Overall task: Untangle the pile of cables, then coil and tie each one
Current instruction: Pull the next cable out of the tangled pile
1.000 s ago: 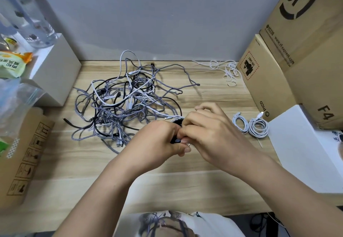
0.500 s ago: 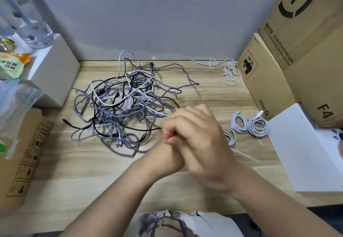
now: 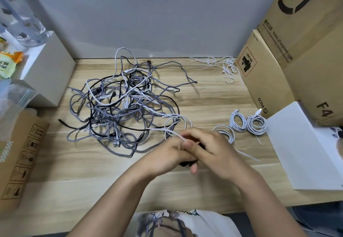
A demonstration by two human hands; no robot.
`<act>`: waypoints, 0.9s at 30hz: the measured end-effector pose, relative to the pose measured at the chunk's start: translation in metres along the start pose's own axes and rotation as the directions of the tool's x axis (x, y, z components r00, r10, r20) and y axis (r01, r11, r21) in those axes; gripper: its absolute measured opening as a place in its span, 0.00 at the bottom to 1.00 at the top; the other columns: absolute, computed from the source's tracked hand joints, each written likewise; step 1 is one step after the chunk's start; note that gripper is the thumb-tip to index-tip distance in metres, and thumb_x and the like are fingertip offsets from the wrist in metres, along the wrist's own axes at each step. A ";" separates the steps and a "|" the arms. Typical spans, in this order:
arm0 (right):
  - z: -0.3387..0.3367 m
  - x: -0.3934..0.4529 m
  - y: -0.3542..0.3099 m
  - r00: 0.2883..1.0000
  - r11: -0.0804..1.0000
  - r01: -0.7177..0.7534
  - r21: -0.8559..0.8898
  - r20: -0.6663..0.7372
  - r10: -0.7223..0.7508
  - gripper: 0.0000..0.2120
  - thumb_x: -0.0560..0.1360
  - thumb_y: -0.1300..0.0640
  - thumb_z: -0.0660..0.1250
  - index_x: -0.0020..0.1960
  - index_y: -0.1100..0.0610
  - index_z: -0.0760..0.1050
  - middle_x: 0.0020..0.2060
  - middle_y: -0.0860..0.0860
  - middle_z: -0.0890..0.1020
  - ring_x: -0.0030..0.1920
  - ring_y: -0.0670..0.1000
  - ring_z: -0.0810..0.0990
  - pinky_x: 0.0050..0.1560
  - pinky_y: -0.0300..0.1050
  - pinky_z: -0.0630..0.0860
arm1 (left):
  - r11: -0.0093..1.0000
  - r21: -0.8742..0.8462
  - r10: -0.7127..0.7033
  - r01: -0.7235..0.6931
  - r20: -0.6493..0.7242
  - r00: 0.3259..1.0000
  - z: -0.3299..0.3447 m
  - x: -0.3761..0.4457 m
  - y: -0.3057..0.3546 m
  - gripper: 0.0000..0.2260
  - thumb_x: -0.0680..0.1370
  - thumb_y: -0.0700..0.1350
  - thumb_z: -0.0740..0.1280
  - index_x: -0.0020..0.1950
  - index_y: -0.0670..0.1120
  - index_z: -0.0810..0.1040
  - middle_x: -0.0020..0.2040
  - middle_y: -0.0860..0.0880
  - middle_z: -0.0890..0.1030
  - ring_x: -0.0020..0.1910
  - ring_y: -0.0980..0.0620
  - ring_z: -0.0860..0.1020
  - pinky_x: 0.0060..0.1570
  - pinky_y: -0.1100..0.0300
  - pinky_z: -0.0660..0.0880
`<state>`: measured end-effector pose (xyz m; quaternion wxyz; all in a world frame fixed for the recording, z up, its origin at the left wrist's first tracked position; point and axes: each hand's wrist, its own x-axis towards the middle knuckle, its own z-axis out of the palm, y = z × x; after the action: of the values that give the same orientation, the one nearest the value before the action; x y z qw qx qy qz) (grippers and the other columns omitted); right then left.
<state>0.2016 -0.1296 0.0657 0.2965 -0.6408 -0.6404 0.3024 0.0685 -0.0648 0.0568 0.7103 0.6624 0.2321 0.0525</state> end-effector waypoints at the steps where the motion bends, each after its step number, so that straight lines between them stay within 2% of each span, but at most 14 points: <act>1: -0.002 -0.004 0.005 1.000 0.999 -0.004 0.053 0.028 0.002 0.28 0.70 0.29 0.55 0.58 0.47 0.76 0.35 0.32 0.79 0.45 0.42 0.80 0.51 0.47 0.75 | 1.000 -0.026 -0.004 0.004 0.006 1.000 -0.002 0.001 0.000 0.09 0.71 0.40 0.62 0.31 0.43 0.75 0.27 0.48 0.76 0.28 0.57 0.68 0.31 0.67 0.65; 4: -0.007 -0.011 0.016 0.998 0.985 -0.034 0.171 0.064 0.023 0.21 0.68 0.37 0.64 0.60 0.40 0.72 0.41 0.30 0.79 0.47 0.38 0.79 0.52 0.38 0.73 | 0.991 -0.123 -0.048 0.048 0.005 0.999 -0.007 0.005 0.001 0.12 0.74 0.48 0.63 0.31 0.48 0.78 0.29 0.45 0.77 0.29 0.55 0.67 0.29 0.66 0.62; 7: -0.012 -0.011 0.020 0.994 0.975 -0.058 0.215 0.101 0.037 0.23 0.69 0.44 0.68 0.63 0.45 0.73 0.36 0.34 0.80 0.44 0.38 0.79 0.52 0.36 0.72 | 0.974 -0.201 -0.107 0.101 -0.015 0.994 -0.006 0.010 -0.004 0.12 0.73 0.51 0.64 0.32 0.49 0.80 0.29 0.48 0.79 0.32 0.51 0.69 0.33 0.64 0.65; 9: -0.017 -0.008 0.025 0.991 0.970 -0.092 0.227 0.111 0.068 0.19 0.69 0.51 0.70 0.59 0.44 0.75 0.33 0.36 0.81 0.40 0.37 0.79 0.49 0.35 0.73 | 0.960 -0.260 -0.124 0.104 -0.063 0.990 -0.004 0.017 -0.006 0.10 0.72 0.50 0.67 0.33 0.48 0.81 0.30 0.48 0.79 0.35 0.47 0.71 0.36 0.62 0.68; 12: -0.025 -0.002 0.032 0.993 0.978 -0.120 0.173 0.025 0.117 0.16 0.69 0.58 0.73 0.49 0.39 0.77 0.34 0.36 0.81 0.36 0.35 0.78 0.41 0.29 0.71 | 0.897 -0.441 -0.197 0.040 -0.317 0.928 0.003 0.032 -0.013 0.06 0.70 0.44 0.74 0.40 0.45 0.77 0.30 0.49 0.79 0.31 0.51 0.76 0.37 0.60 0.72; 14: -0.031 0.007 0.040 0.984 0.977 -0.169 0.132 -0.040 0.176 0.14 0.70 0.60 0.73 0.46 0.40 0.77 0.36 0.38 0.82 0.40 0.35 0.78 0.42 0.29 0.72 | 0.870 -0.493 -0.230 -0.034 -0.465 0.855 0.006 0.046 -0.020 0.13 0.69 0.38 0.74 0.48 0.44 0.72 0.30 0.50 0.76 0.31 0.53 0.75 0.36 0.61 0.70; 16: -0.037 0.015 0.047 0.975 0.973 -0.214 0.085 -0.047 0.218 0.11 0.72 0.63 0.70 0.49 0.48 0.79 0.40 0.42 0.82 0.43 0.39 0.79 0.44 0.34 0.74 | 0.910 -0.411 -0.156 -0.061 -0.474 0.866 0.009 0.058 -0.019 0.11 0.73 0.38 0.71 0.54 0.43 0.74 0.30 0.54 0.77 0.32 0.57 0.76 0.36 0.67 0.70; 18: -0.046 0.028 0.060 0.961 0.961 -0.273 0.051 -0.025 0.274 0.08 0.74 0.62 0.68 0.52 0.54 0.79 0.42 0.49 0.83 0.44 0.47 0.80 0.45 0.41 0.75 | 0.985 -0.172 -0.060 -0.026 -0.475 0.878 0.008 0.075 -0.023 0.12 0.72 0.47 0.70 0.54 0.46 0.79 0.39 0.54 0.79 0.41 0.58 0.77 0.43 0.66 0.72; 20: -0.052 0.039 0.073 0.954 0.954 -0.300 0.015 -0.012 0.300 0.07 0.75 0.62 0.67 0.52 0.57 0.79 0.45 0.52 0.81 0.47 0.50 0.78 0.49 0.40 0.72 | 0.990 0.116 -0.009 0.084 -0.535 0.845 0.001 0.094 -0.032 0.15 0.71 0.53 0.70 0.54 0.49 0.81 0.48 0.50 0.75 0.52 0.55 0.73 0.55 0.63 0.69; 22: -0.057 0.058 0.094 0.947 0.947 -0.321 -0.021 -0.018 0.320 0.08 0.75 0.63 0.66 0.53 0.58 0.79 0.47 0.53 0.80 0.50 0.51 0.76 0.50 0.34 0.69 | 0.974 0.175 -0.028 0.144 -0.535 0.844 -0.005 0.121 -0.037 0.14 0.74 0.52 0.68 0.56 0.47 0.81 0.52 0.47 0.76 0.57 0.52 0.73 0.61 0.61 0.68; 23: -0.056 0.066 0.104 0.941 0.941 -0.338 -0.031 -0.029 0.337 0.08 0.75 0.64 0.66 0.54 0.59 0.79 0.48 0.54 0.79 0.52 0.52 0.75 0.50 0.34 0.67 | 0.978 0.147 -0.053 0.148 -0.513 0.857 -0.007 0.131 -0.039 0.14 0.75 0.51 0.66 0.57 0.46 0.81 0.53 0.45 0.79 0.57 0.49 0.76 0.62 0.57 0.70; 25: -0.057 0.086 0.129 0.908 0.908 -0.418 -0.023 -0.050 0.416 0.09 0.76 0.65 0.65 0.55 0.59 0.79 0.50 0.56 0.78 0.54 0.54 0.75 0.54 0.40 0.68 | 0.979 -0.088 -0.203 0.183 -0.451 0.869 -0.009 0.152 -0.039 0.13 0.77 0.47 0.63 0.57 0.42 0.79 0.53 0.40 0.82 0.54 0.45 0.79 0.59 0.52 0.74; 26: -0.057 0.094 0.141 0.886 0.886 -0.463 -0.024 -0.041 0.462 0.09 0.76 0.65 0.64 0.55 0.60 0.79 0.52 0.56 0.78 0.55 0.54 0.76 0.56 0.43 0.69 | 0.955 -0.227 -0.270 0.190 -0.410 0.871 -0.010 0.161 -0.039 0.11 0.79 0.44 0.61 0.58 0.41 0.77 0.53 0.39 0.81 0.50 0.47 0.80 0.56 0.55 0.75; 27: -0.055 0.100 0.151 0.871 0.870 -0.491 -0.041 -0.018 0.491 0.10 0.77 0.65 0.64 0.56 0.61 0.79 0.53 0.57 0.79 0.56 0.54 0.76 0.57 0.44 0.69 | 0.918 -0.347 -0.325 0.193 -0.375 0.868 -0.010 0.167 -0.039 0.11 0.81 0.41 0.59 0.59 0.40 0.75 0.53 0.36 0.81 0.45 0.49 0.80 0.48 0.61 0.77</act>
<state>0.3408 -0.0297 -0.0157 0.1978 -0.7898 -0.4622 0.3514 0.2033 0.0031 -0.0244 0.7345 0.4821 0.4586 0.1332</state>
